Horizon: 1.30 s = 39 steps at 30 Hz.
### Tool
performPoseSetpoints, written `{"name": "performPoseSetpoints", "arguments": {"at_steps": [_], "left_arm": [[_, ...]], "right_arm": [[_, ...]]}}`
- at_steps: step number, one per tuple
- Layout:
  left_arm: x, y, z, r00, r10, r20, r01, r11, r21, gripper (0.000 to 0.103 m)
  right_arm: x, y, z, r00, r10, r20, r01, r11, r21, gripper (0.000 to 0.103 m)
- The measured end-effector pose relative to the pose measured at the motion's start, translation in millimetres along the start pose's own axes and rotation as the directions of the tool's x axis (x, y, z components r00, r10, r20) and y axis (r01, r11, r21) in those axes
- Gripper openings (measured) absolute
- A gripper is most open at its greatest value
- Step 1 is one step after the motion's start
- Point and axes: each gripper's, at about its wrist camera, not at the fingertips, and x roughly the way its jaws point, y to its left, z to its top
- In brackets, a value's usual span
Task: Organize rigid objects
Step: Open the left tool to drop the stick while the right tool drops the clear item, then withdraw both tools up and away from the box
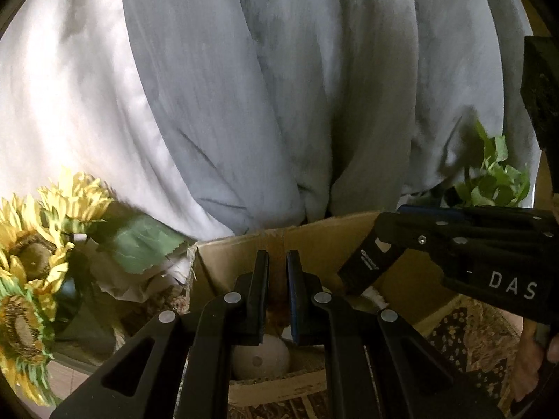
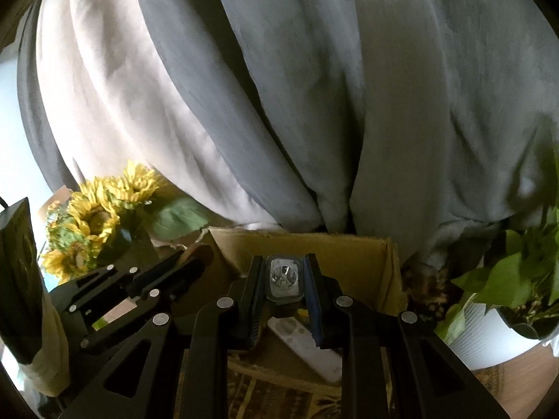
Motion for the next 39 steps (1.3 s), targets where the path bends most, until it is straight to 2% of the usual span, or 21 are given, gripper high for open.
{"name": "performPoseSetpoints", "arguments": {"at_steps": [1, 3, 4, 6, 8, 11, 14, 15, 19, 21, 22, 24, 26, 28, 29, 32, 39], "left_arm": [[2.3, 0.3, -0.5, 1.0, 0.0, -0.007, 0.0, 1.0, -0.001, 0.012], [7.8, 1.6, -1.5, 0.999, -0.004, -0.034, 0.003, 1.0, -0.011, 0.027], [8.8, 2.1, -1.9, 0.999, -0.003, -0.04, 0.002, 1.0, -0.017, 0.031], [9.8, 3.7, -3.4, 0.999, 0.006, -0.046, -0.007, 1.0, -0.026, 0.034], [7.9, 4.6, -4.6, 0.998, 0.02, -0.053, -0.022, 0.999, -0.028, 0.034], [-0.5, 5.8, -4.0, 0.998, 0.046, -0.052, -0.048, 0.998, -0.036, 0.041], [-14.0, 6.2, -2.8, 0.996, 0.071, -0.047, -0.073, 0.996, -0.045, 0.045], [-19.7, 6.3, -2.1, 0.996, 0.081, -0.044, -0.084, 0.995, -0.049, 0.049], [-47.5, 4.0, 0.1, 0.992, 0.125, -0.03, -0.127, 0.989, -0.071, 0.058], [-64.2, 1.1, 0.3, 0.989, 0.15, -0.015, -0.151, 0.986, -0.077, 0.067], [-72.6, -0.5, -0.1, 0.987, 0.16, -0.007, -0.16, 0.984, -0.08, 0.068], [-89.9, -5.1, -1.9, 0.983, 0.182, 0.005, -0.181, 0.98, -0.083, 0.077], [-107.5, -10.1, -4.8, 0.978, 0.207, 0.019, -0.205, 0.975, -0.085, 0.083], [-123.6, -14.8, -8.3, 0.973, 0.228, 0.032, -0.224, 0.97, -0.09, 0.087], [-131.8, -17.2, -10.4, 0.969, 0.243, 0.039, -0.238, 0.967, -0.093, 0.092], [-158.9, -25.9, -18.7, 0.956, 0.287, 0.059, -0.28, 0.954, -0.104, 0.095], [-213.9, -44.1, -39.9, 0.92, 0.38, 0.092, -0.368, 0.922, -0.124, 0.103]], "right_arm": [[3.0, -1.5, -0.8, 1.0, -0.001, -0.006, 0.001, 1.0, 0.004, 0.024], [7.2, -4.0, -1.8, 1.0, -0.006, -0.017, 0.006, 1.0, 0.007, 0.024], [9.5, -4.8, -1.8, 1.0, -0.008, -0.027, 0.008, 1.0, 0.007, 0.025], [13.1, -7.3, -2.3, 0.999, -0.014, -0.04, 0.015, 1.0, 0.015, 0.029], [14.0, -9.7, -3.2, 0.998, -0.037, -0.048, 0.037, 0.999, 0.016, 0.031], [12.5, -11.1, -4.8, 0.997, -0.054, -0.051, 0.055, 0.998, 0.013, 0.032], [5.5, -10.8, -7.3, 0.997, -0.068, -0.046, 0.069, 0.998, 0.011, 0.034], [2.4, -11.0, -8.1, 0.996, -0.072, -0.042, 0.073, 0.997, 0.014, 0.035], [-15.7, -8.1, -12.4, 0.995, -0.097, -0.024, 0.097, 0.995, 0.017, 0.045], [-27.6, -5.2, -15.3, 0.995, -0.102, -0.009, 0.102, 0.995, 0.013, 0.048], [-34.5, -3.3, -17.1, 0.994, -0.106, -0.001, 0.106, 0.994, 0.01, 0.051], [-49.9, 0.3, -21.1, 0.993, -0.115, 0.016, 0.115, 0.993, 0.006, 0.057], [-66.7, 3.8, -25.1, 0.991, -0.128, 0.037, 0.128, 0.992, 0.005, 0.067], [-84.1, 7.1, -30.3, 0.989, -0.14, 0.054, 0.14, 0.99, 0.0, 0.071], [-90.8, 8.3, -32.3, 0.988, -0.142, 0.061, 0.143, 0.99, -0.003, 0.073], [-114.0, 11.4, -40.7, 0.984, -0.158, 0.086, 0.16, 0.987, -0.018, 0.08], [-156.9, 17.2, -65.5, 0.981, -0.167, 0.102, 0.173, 0.984, -0.047, 0.085]]}}
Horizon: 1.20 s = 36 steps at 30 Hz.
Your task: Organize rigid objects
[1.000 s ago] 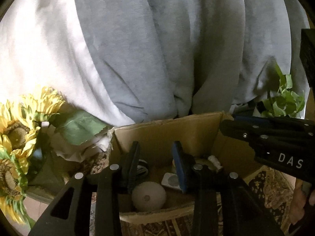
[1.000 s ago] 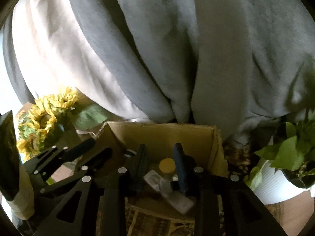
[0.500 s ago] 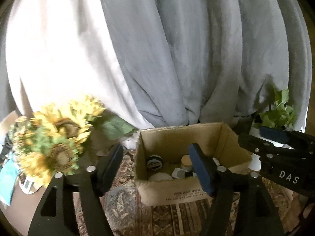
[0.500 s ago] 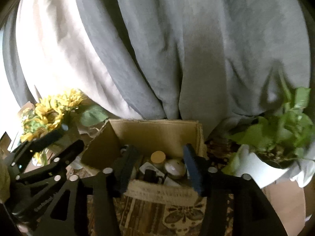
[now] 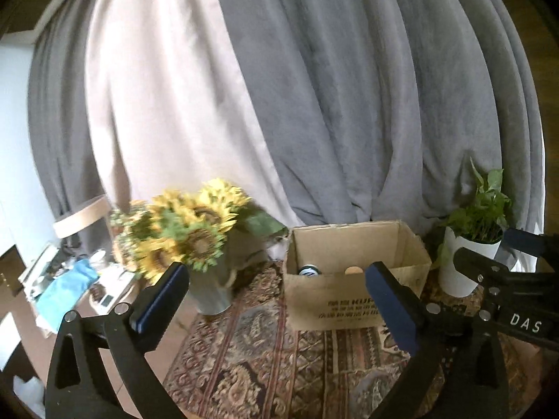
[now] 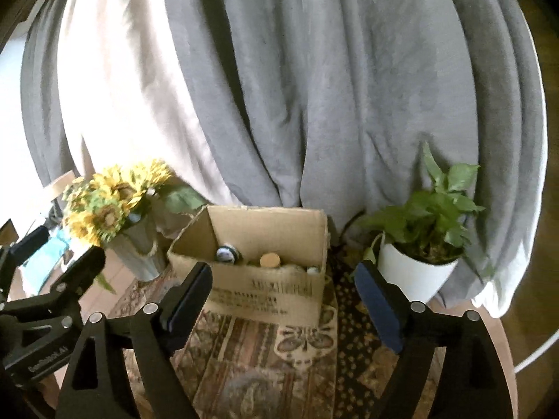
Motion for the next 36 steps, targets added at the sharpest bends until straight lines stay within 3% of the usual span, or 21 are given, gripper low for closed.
{"name": "performPoseSetpoints", "arguments": {"at_steps": [10, 20, 36], "left_arm": [[-63.7, 15.5, -22.5, 1.0, -0.002, 0.015, 0.002, 1.0, 0.002, 0.103], [-130.9, 43.7, -42.6, 0.995, -0.089, 0.041, 0.088, 0.996, 0.019, 0.103], [-227.8, 75.1, -75.9, 0.987, -0.15, 0.057, 0.148, 0.988, 0.042, 0.103]], "right_arm": [[-66.1, 15.9, -34.0, 0.999, -0.029, 0.016, 0.029, 0.999, -0.019, 0.088], [-140.2, 41.5, -65.9, 0.995, -0.083, 0.058, 0.082, 0.996, 0.019, 0.088], [-247.7, 89.2, -121.4, 0.982, -0.167, 0.085, 0.161, 0.985, 0.069, 0.091]]}}
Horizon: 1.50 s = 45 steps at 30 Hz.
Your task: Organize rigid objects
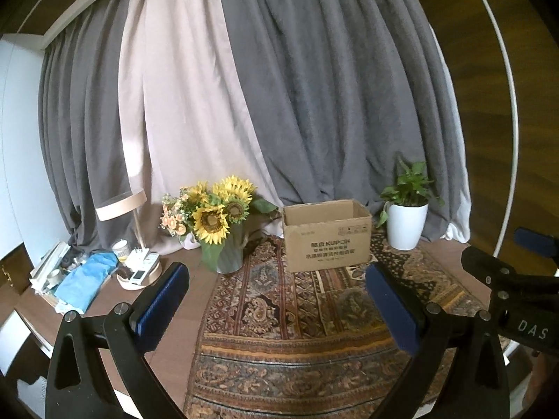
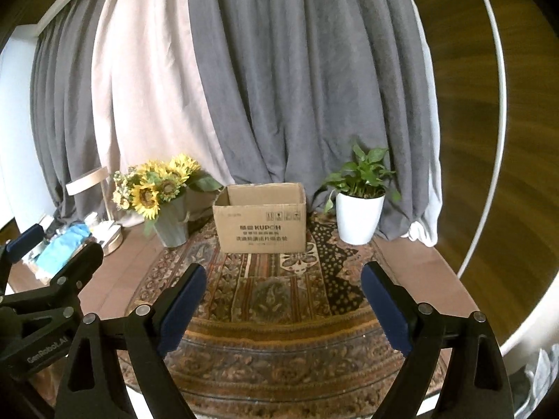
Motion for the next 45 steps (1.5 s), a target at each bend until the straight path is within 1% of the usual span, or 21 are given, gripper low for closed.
{"name": "performPoseSetpoints", "arguments": {"at_steps": [5, 9, 16, 24, 34, 45], "left_arm": [[-23.1, -4.4, -3.7, 1.0, -0.006, 0.013, 0.006, 1.0, -0.004, 0.103], [-41.0, -9.4, -5.3, 1.0, -0.016, 0.022, 0.016, 1.0, -0.001, 0.103], [-74.6, -15.5, -11.5, 1.0, 0.002, 0.03, -0.002, 1.0, -0.018, 0.103], [-105.9, -24.9, -16.2, 0.999, 0.019, 0.045, -0.019, 1.0, -0.009, 0.103], [-123.7, -28.4, -18.9, 0.998, 0.036, 0.05, -0.035, 0.999, -0.012, 0.103], [-129.7, -25.1, -22.1, 0.999, 0.034, 0.038, -0.033, 0.999, -0.021, 0.103]], "right_arm": [[-31.7, -3.0, -6.8, 0.999, -0.02, 0.026, 0.02, 1.0, 0.005, 0.091], [-49.1, -6.2, -10.7, 0.999, -0.024, 0.038, 0.023, 1.0, 0.006, 0.091], [-77.8, -11.7, -18.2, 0.999, -0.002, 0.047, 0.002, 1.0, 0.003, 0.091], [-107.8, -16.4, -26.3, 0.998, 0.012, 0.06, -0.011, 1.0, -0.012, 0.091], [-129.4, -20.1, -31.8, 0.997, 0.029, 0.071, -0.028, 0.999, -0.017, 0.091], [-135.6, -17.5, -33.4, 0.997, 0.04, 0.072, -0.038, 0.999, -0.03, 0.092]]}}
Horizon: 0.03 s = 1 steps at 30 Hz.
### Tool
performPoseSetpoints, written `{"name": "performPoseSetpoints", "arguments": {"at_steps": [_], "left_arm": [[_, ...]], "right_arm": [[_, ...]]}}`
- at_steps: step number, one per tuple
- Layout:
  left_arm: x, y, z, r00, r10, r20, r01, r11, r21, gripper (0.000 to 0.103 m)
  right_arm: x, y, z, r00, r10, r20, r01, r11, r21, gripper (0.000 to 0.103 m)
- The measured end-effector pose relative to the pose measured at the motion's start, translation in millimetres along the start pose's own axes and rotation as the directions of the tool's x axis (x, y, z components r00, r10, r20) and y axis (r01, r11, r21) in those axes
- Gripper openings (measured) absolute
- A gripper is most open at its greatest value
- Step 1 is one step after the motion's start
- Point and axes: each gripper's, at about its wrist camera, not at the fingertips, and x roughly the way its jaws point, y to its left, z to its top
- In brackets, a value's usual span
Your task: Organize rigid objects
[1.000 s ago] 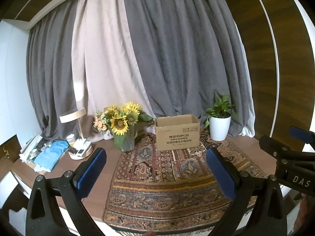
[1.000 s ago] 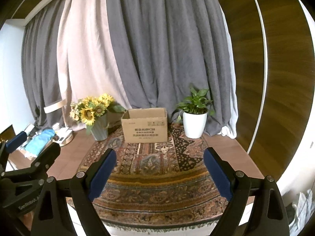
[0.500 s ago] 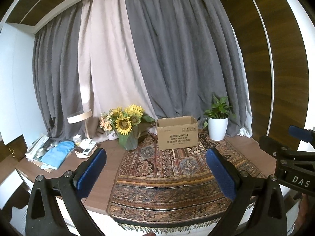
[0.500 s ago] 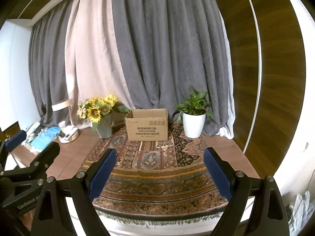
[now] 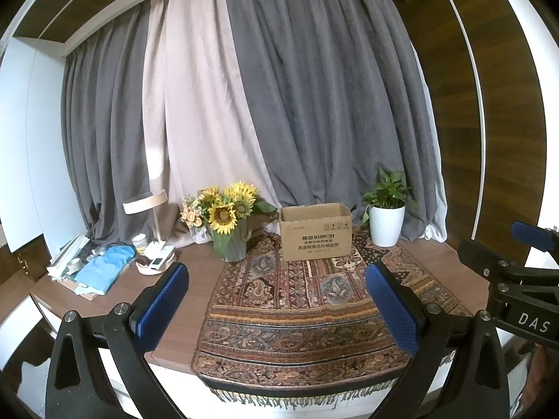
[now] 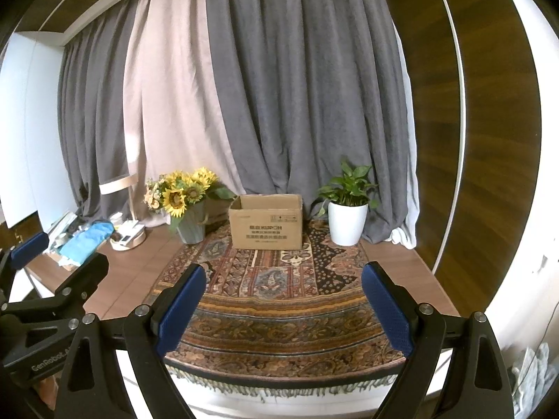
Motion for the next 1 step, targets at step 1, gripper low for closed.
{"name": "performPoseSetpoints", "arguments": {"at_steps": [1], "left_arm": [[-0.2, 0.3, -0.2, 1.0, -0.001, 0.0, 0.001, 1.0, 0.0, 0.103]], "right_arm": [[-0.5, 0.4, -0.2, 1.0, -0.002, -0.001, 0.002, 1.0, -0.001, 0.092]]}}
